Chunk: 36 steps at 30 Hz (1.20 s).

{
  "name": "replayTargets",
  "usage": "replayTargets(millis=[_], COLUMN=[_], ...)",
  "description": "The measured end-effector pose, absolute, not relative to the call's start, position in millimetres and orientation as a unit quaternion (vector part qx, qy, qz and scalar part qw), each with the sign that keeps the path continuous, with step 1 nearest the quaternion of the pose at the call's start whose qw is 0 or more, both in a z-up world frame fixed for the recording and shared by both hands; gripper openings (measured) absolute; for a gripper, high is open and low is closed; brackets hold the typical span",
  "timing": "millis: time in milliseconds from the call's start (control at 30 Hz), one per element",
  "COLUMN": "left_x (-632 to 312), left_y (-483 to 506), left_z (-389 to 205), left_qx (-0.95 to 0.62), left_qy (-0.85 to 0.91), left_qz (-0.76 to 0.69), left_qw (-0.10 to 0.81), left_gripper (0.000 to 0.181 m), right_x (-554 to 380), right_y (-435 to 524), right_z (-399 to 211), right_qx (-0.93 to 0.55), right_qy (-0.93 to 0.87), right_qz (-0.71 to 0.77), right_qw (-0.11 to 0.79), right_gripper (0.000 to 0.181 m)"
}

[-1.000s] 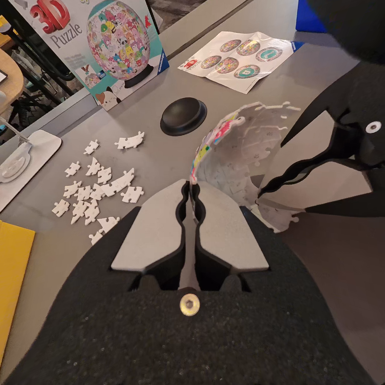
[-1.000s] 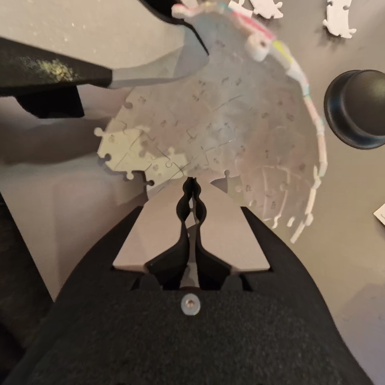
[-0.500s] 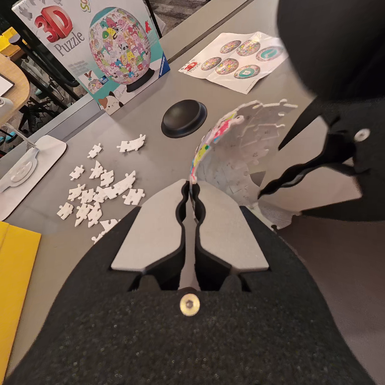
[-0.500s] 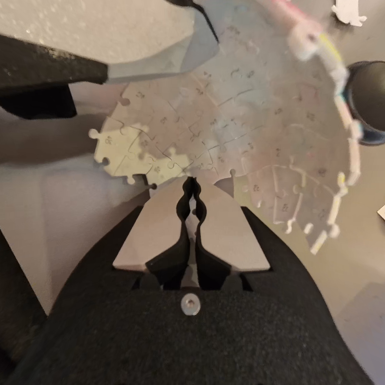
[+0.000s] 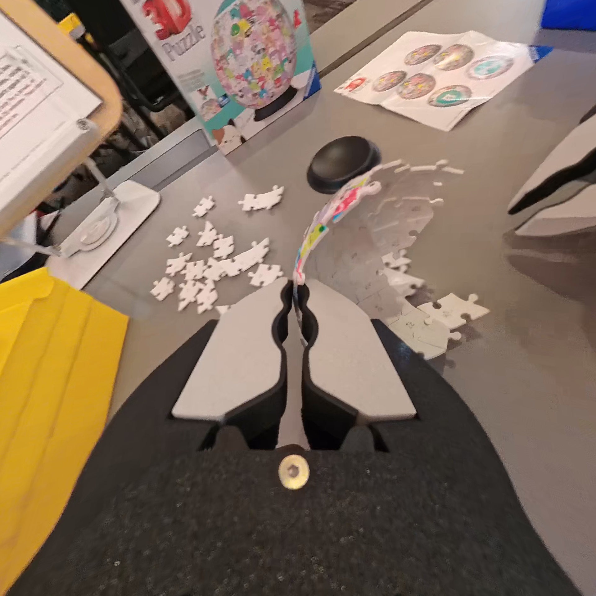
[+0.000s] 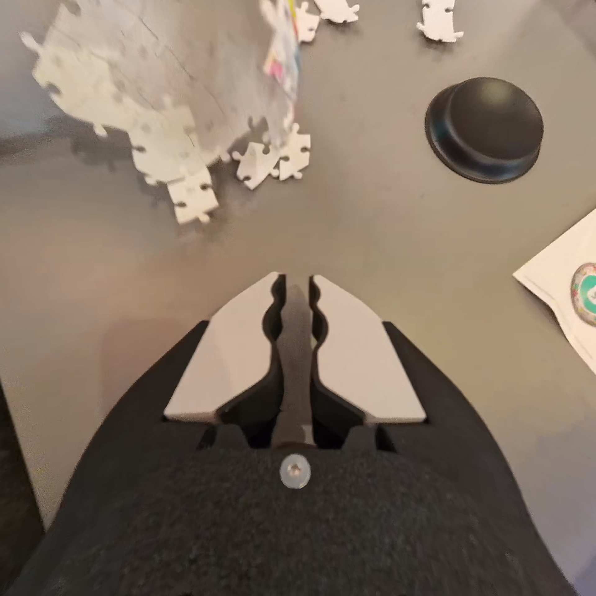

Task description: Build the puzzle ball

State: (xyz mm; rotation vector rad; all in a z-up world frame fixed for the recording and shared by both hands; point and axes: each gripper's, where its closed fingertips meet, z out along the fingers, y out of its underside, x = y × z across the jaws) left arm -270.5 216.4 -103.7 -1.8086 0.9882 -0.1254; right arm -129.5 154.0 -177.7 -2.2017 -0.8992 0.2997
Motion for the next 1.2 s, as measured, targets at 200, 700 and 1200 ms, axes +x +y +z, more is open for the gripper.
replayTargets(millis=[200, 700, 1200], left_x=[-314, -335, -343], left_y=[234, 238, 241], left_z=[-97, -109, -116], left_qx=[-0.775, -0.798, -0.802], left_qy=[0.366, 0.348, 0.363], left_qz=[-0.034, -0.054, -0.072], left_qw=[0.515, 0.489, 0.468], left_gripper=[0.002, 0.002, 0.002], right_x=[-159, -198, -215], right_y=[177, 200, 183], right_z=[-178, -185, -194], right_qx=[-0.833, -0.805, -0.780], right_qy=[-0.382, -0.478, -0.530], right_qz=[0.164, 0.099, 0.151], right_qw=[0.366, 0.338, 0.298], right_gripper=[0.023, 0.016, 0.013])
